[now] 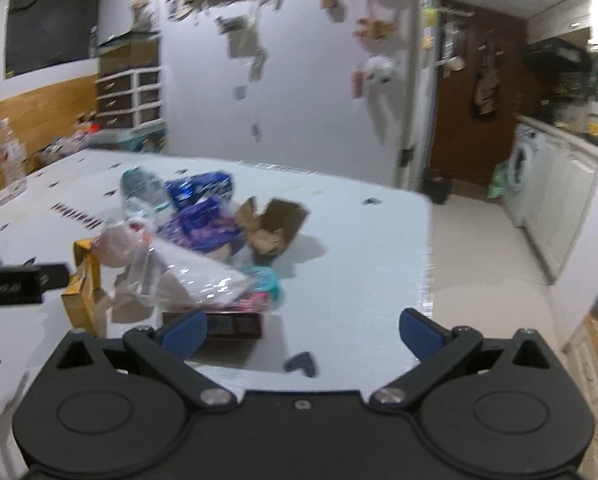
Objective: Collect trash
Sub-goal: 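Move the left tool toward the yellow snack box while the right tool approaches the red box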
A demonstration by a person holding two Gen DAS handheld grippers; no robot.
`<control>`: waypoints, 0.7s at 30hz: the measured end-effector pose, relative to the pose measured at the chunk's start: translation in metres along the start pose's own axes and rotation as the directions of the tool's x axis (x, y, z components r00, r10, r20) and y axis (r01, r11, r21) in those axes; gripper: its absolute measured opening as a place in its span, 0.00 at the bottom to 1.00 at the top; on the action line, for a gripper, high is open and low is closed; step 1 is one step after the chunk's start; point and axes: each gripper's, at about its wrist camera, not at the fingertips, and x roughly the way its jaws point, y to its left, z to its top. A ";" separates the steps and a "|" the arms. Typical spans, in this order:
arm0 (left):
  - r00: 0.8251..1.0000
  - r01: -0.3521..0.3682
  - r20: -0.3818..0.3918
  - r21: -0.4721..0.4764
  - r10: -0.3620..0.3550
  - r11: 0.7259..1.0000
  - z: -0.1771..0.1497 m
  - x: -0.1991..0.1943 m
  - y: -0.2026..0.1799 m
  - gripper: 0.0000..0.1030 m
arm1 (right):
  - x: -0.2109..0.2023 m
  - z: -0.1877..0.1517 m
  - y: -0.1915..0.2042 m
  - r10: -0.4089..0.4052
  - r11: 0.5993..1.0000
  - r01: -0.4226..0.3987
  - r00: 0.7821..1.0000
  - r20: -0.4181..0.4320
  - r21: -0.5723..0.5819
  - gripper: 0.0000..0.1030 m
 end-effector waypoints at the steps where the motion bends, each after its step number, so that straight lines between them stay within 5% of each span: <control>1: 1.000 -0.001 -0.004 -0.001 0.001 1.000 0.001 0.007 0.000 1.00 | 0.007 0.000 0.001 0.023 1.000 -0.023 1.000 -0.006 0.008 1.00; 6: 0.998 -0.009 -0.054 -0.014 0.008 1.000 0.000 0.035 -0.001 1.00 | 0.034 -0.001 0.009 0.141 0.990 -0.141 0.990 -0.010 0.018 1.00; 21: 0.985 -0.015 -0.172 -0.103 -0.003 0.995 -0.014 0.080 0.008 1.00 | 0.092 -0.003 0.042 0.173 0.985 -0.170 0.977 -0.127 0.035 1.00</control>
